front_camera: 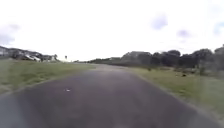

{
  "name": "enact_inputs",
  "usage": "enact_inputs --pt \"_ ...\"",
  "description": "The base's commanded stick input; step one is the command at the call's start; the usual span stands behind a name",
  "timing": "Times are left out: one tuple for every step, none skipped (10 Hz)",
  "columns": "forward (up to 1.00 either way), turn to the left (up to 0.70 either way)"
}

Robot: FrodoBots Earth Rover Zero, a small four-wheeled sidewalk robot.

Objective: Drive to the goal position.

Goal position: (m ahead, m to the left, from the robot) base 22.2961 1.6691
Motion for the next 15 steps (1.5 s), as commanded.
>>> enact_inputs --pt "0.7 0.02" --pt "0.7 0.02" --pt "0.7 0.02" --pt "0.7 0.02" --pt "0.7 0.08" --pt "0.7 0.26" --pt "0.7 0.32" --pt "0.7 0.35" --pt "0.7 0.35" --pt "0.7 0.34" --pt "0.7 0.15" --pt "0.7 0.0" --pt "0.7 0.0" --pt "0.7 0.0" --pt "0.7 0.0"
